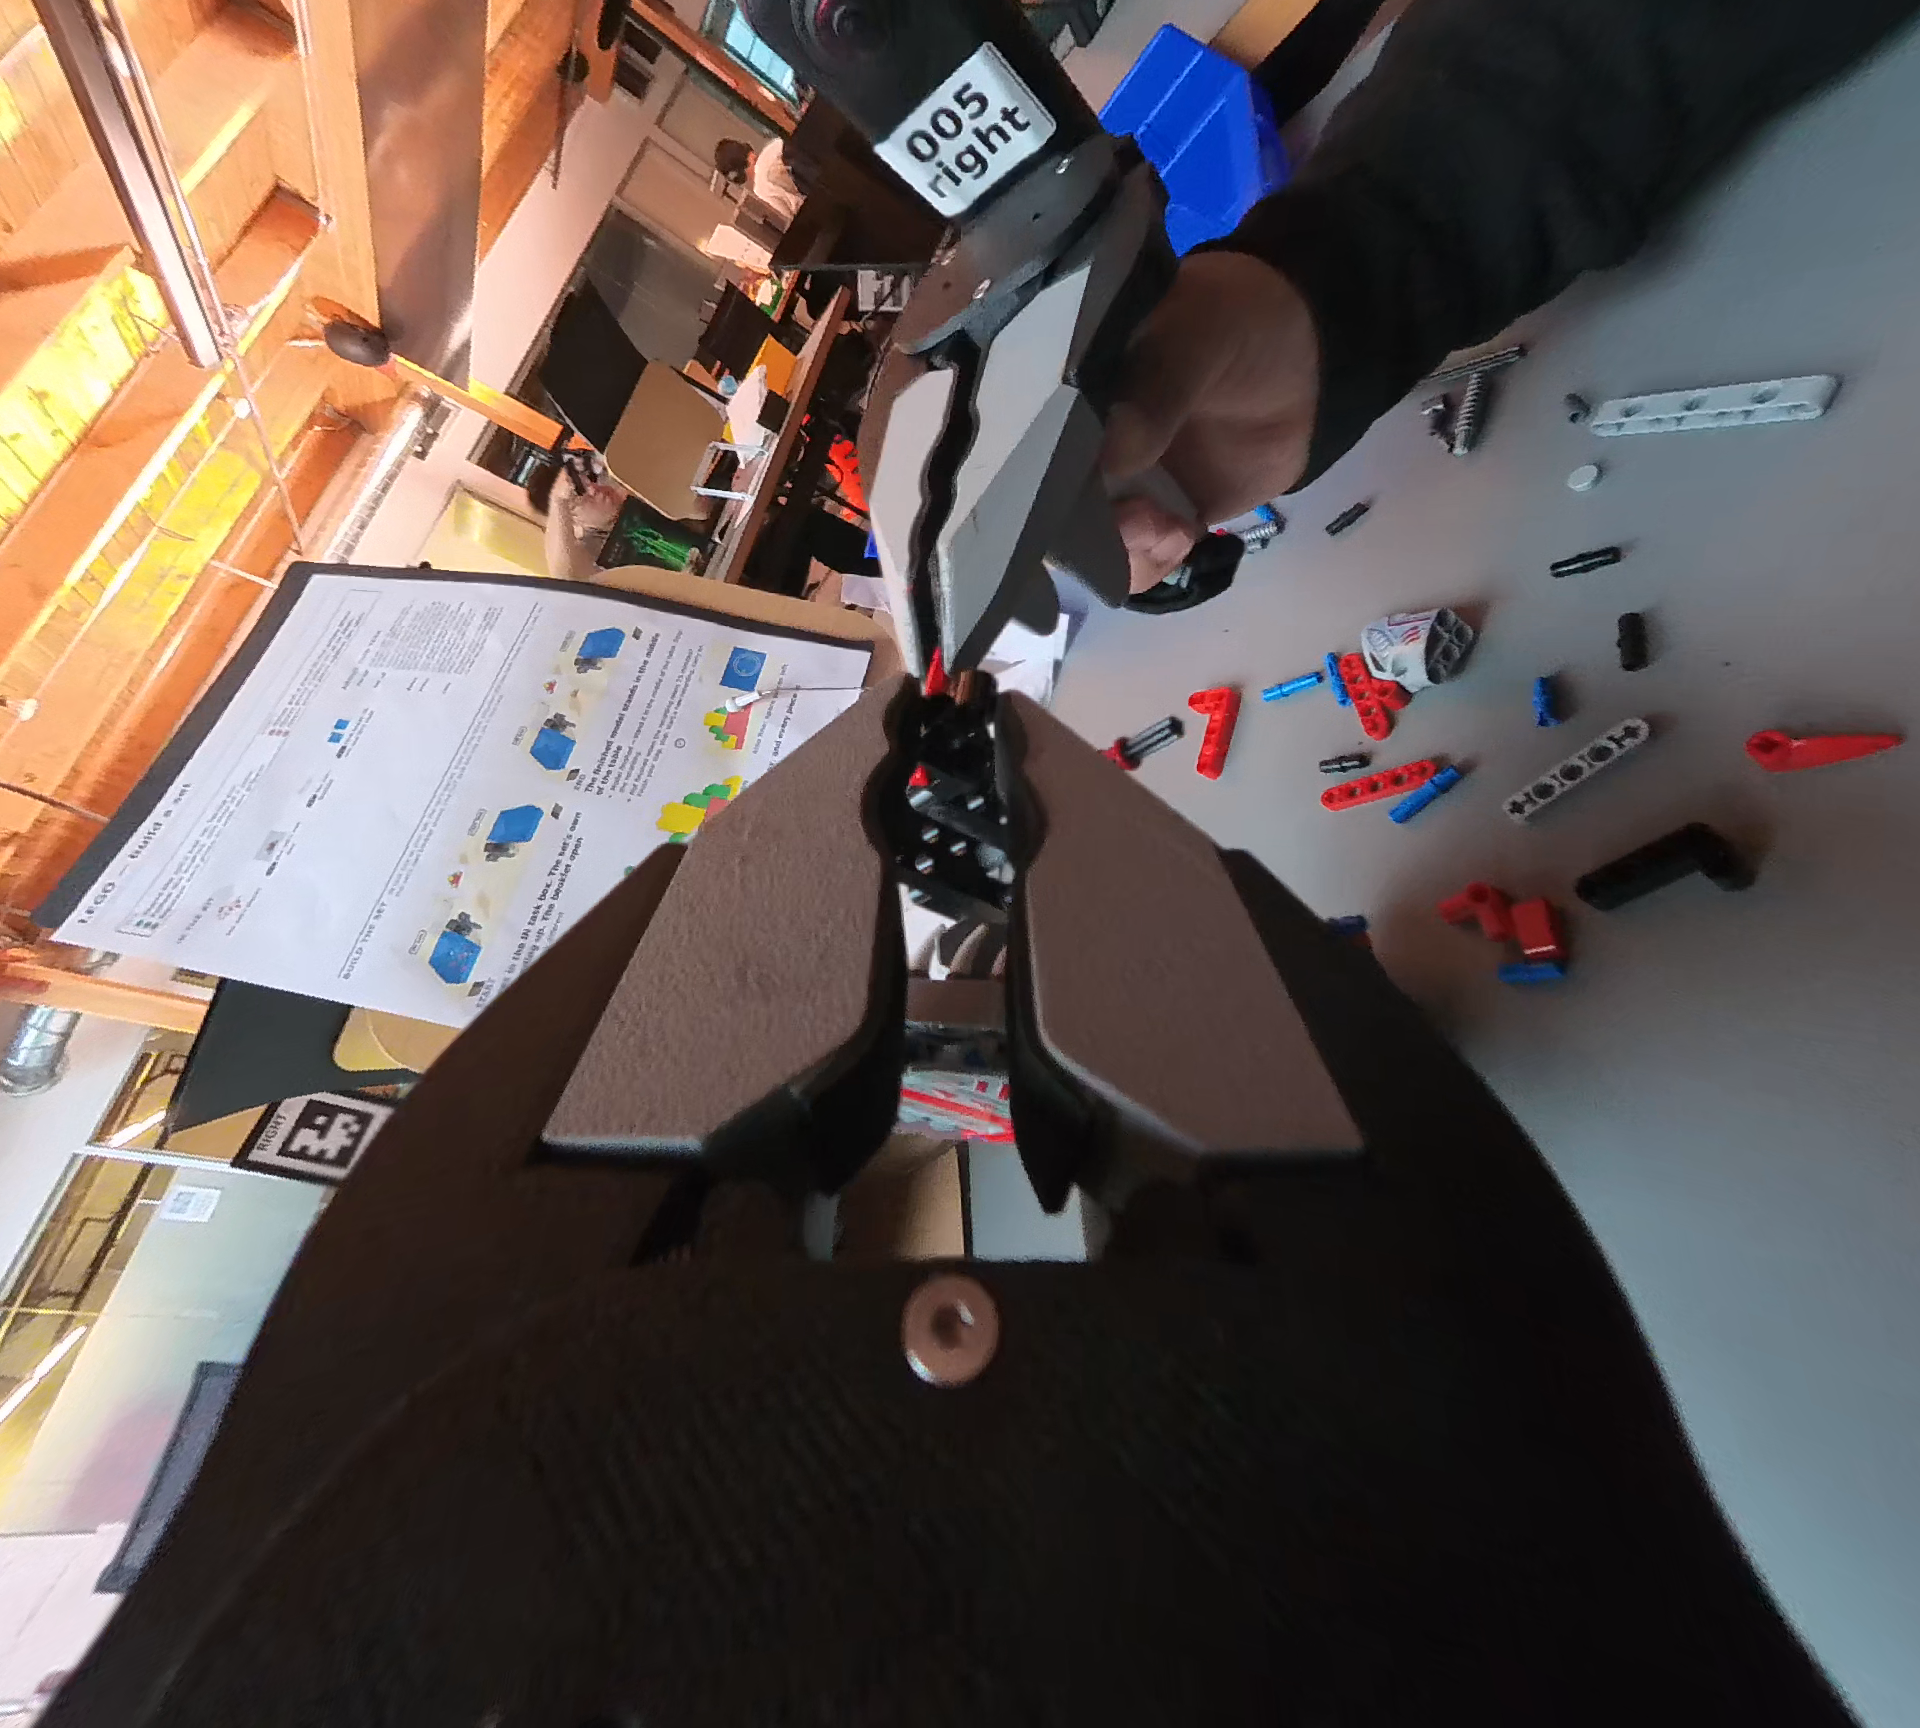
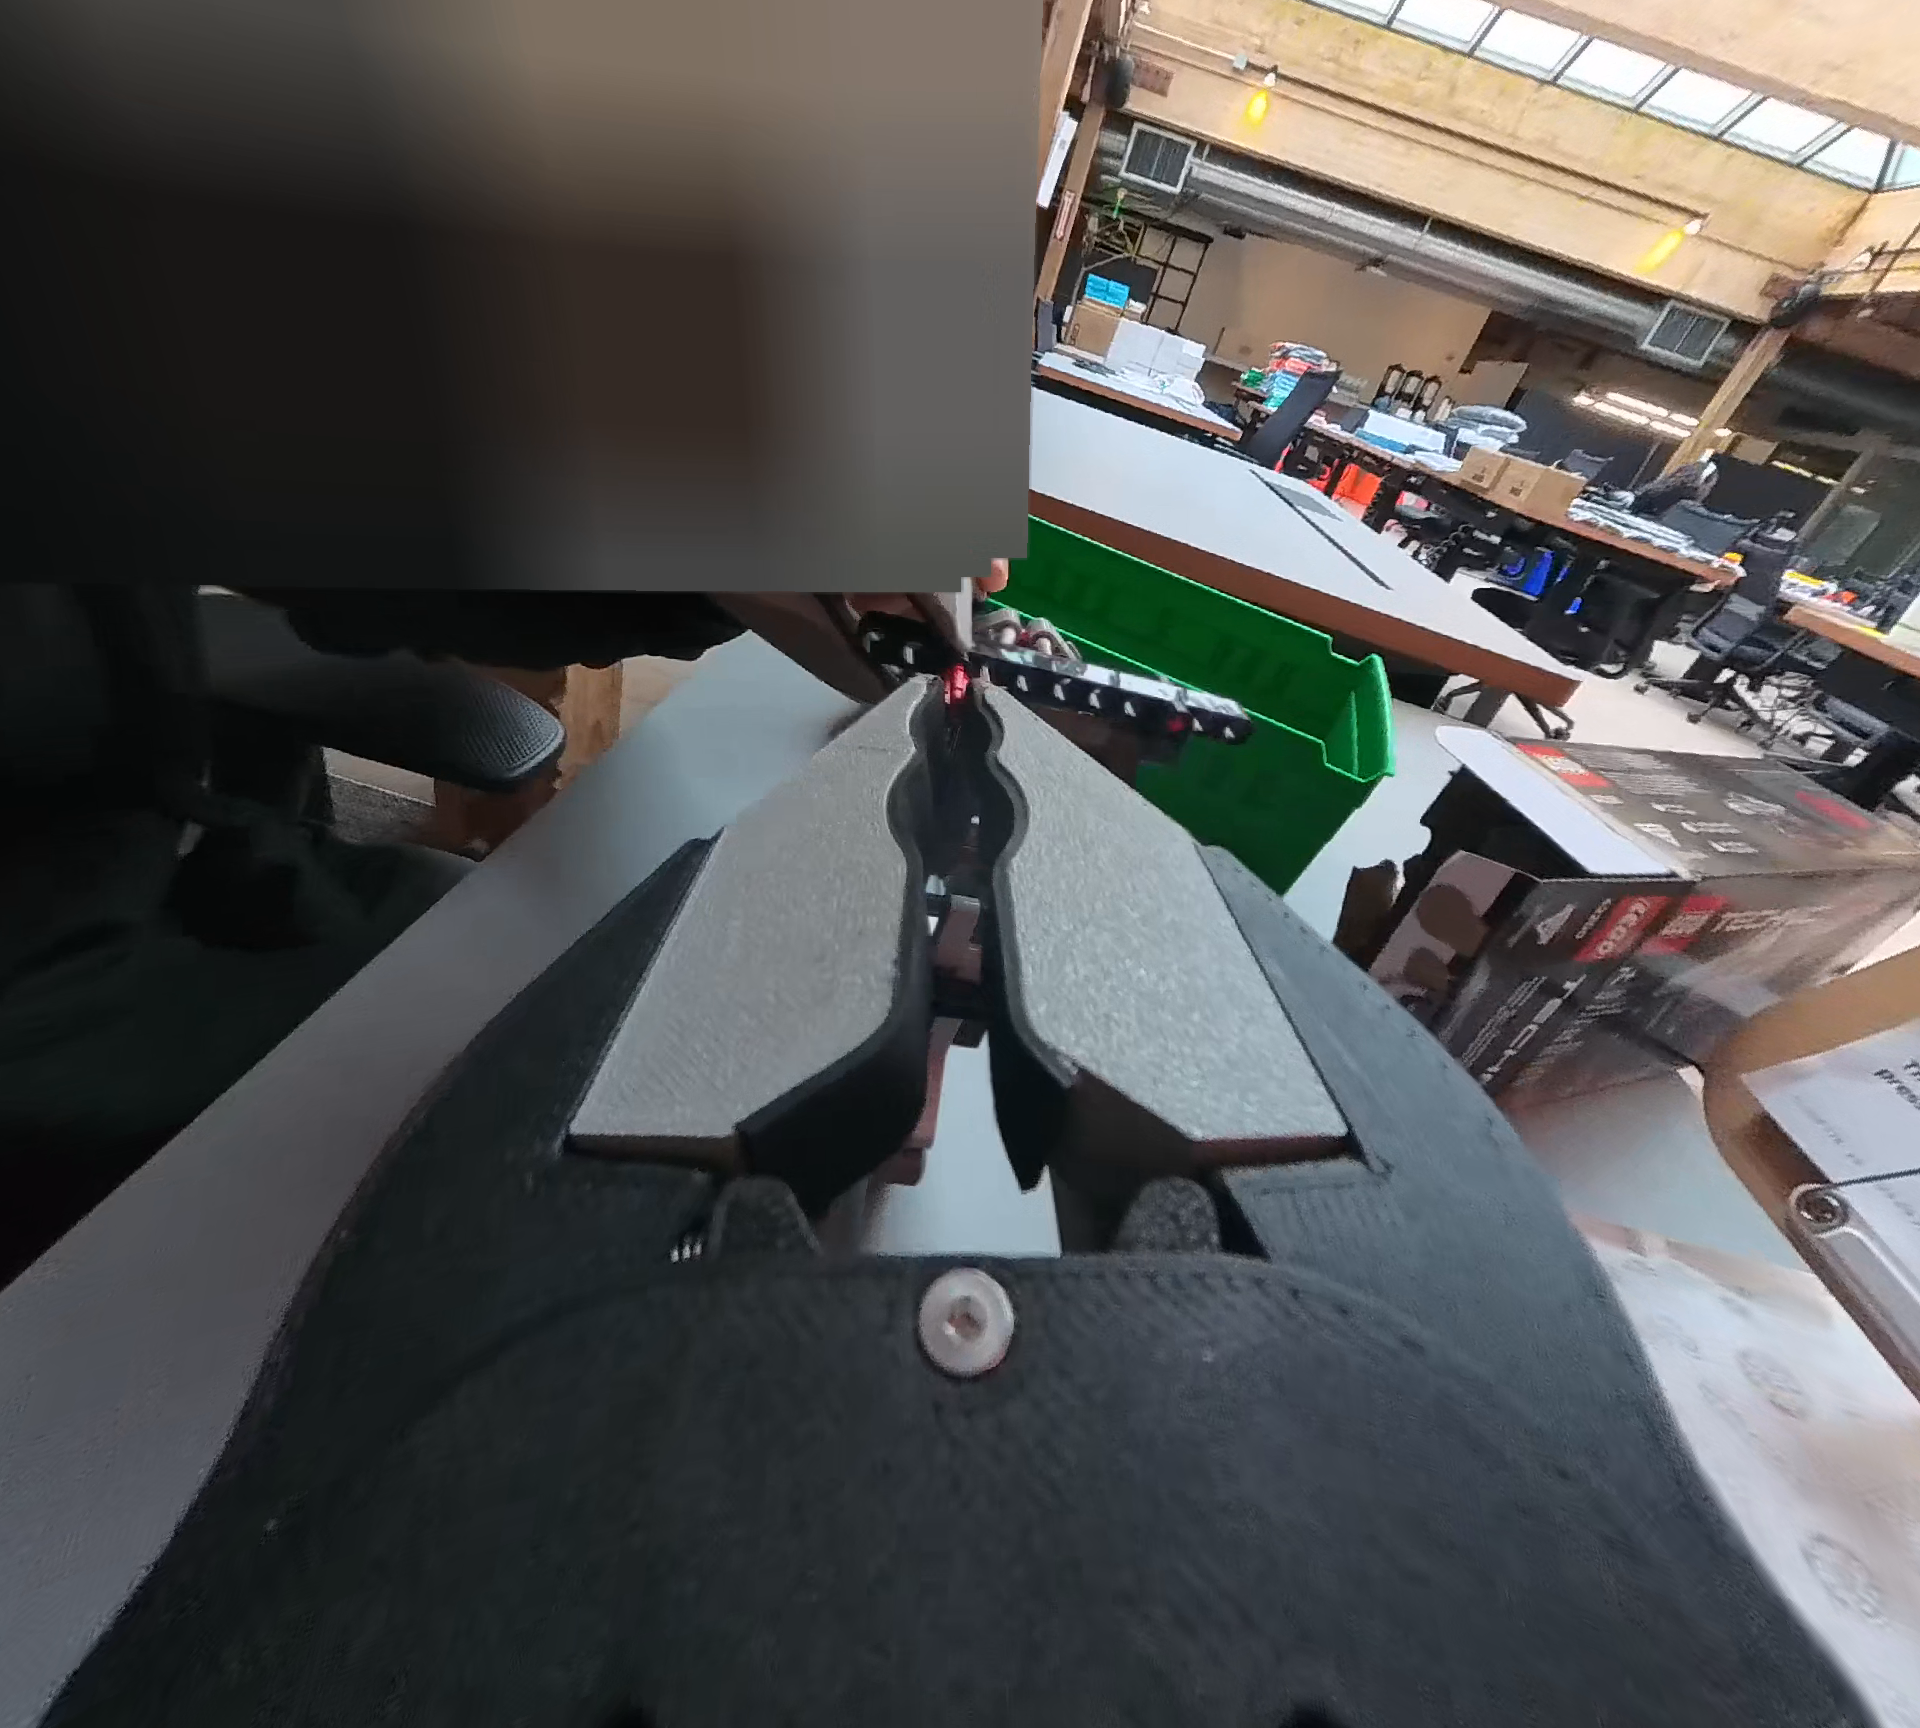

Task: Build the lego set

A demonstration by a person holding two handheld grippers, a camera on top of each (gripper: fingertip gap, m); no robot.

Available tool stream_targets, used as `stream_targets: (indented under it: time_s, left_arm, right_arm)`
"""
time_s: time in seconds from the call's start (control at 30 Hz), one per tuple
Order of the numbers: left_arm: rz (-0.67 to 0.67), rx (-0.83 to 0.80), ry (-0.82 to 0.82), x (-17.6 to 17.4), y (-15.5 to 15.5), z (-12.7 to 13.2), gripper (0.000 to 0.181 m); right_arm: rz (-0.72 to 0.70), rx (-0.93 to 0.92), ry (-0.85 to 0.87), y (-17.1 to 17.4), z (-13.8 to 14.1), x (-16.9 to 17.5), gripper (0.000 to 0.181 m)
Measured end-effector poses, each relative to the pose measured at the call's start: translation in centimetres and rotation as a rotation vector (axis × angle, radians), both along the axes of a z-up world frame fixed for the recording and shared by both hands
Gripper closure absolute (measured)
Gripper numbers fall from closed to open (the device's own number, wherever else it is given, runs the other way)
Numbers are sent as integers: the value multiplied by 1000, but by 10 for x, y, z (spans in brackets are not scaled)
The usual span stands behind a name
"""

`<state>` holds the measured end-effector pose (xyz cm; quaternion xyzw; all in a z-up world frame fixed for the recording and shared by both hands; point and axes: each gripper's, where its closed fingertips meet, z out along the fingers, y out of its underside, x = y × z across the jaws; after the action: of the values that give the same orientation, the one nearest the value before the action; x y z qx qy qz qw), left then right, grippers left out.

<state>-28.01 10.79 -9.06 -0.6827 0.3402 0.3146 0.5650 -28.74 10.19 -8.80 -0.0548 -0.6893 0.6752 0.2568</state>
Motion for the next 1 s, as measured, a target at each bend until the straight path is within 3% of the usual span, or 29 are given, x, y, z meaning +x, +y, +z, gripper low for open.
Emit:
stream_targets:
  time_s: [0.27,0.57,0.9,1.0]
  left_arm:
    - [-9,62,155,2,-7,1,173]
    - [-27,65,79,-2,-6,1,174]
    - [16,58,124,-1,2,1,174]
    - [19,64,122,4,5,2,174]
  right_arm:
    - [12,19,15,-6,0,3,181]
    - [-62,43,79,-10,1,-4,181]
    - [-103,55,68,-1,1,-2,181]
    - [-45,-25,-29,3,2,4,181]
